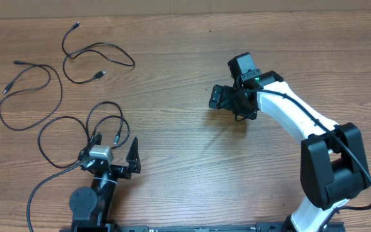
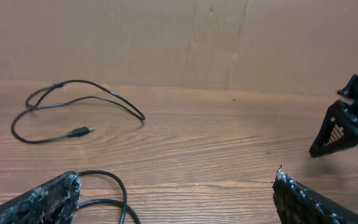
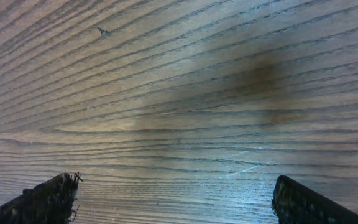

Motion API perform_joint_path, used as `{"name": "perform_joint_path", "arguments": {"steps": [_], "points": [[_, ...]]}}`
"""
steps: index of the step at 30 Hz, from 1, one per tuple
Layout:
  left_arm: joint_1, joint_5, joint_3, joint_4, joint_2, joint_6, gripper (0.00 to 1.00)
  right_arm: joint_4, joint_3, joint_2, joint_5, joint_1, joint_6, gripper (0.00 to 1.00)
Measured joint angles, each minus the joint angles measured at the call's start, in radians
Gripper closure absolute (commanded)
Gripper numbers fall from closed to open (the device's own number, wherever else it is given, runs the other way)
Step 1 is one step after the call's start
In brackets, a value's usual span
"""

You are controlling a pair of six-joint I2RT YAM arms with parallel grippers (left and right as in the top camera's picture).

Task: Untangle cables

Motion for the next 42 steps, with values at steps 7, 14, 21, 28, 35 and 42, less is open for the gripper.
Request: {"name": "perform_joint_path", "arguments": {"steps": [7, 14, 21, 28, 35, 42], "points": [[0.0, -0.04, 0.0, -0.006, 0.0, 0.02, 0.01, 0.001, 0.0, 0.0, 0.0, 0.0, 0.0, 0.0], [0.0, -0.077, 0.0, -0.01, 0.0, 0.022, 0.0, 0.001, 0.0, 0.0, 0.0, 0.0, 0.0, 0.0], [0.0, -0.08, 0.0, -0.01, 0.0, 0.032, 0.0, 0.001, 0.0, 0.0, 0.0, 0.0, 0.0, 0.0], [0.0, -0.08, 0.0, -0.01, 0.0, 0.032, 0.0, 0.0, 0.0, 0.0, 0.0, 0.0, 0.0, 0.0], [0.0, -0.079, 0.0, -0.01, 0.0, 0.032, 0.0, 0.0, 0.0, 0.0, 0.0, 0.0, 0.0, 0.0], [0.0, -0.08, 0.0, -0.01, 0.0, 0.032, 0.01, 0.102, -0.002, 0.0, 0.0, -0.002, 0.0, 0.0]]}}
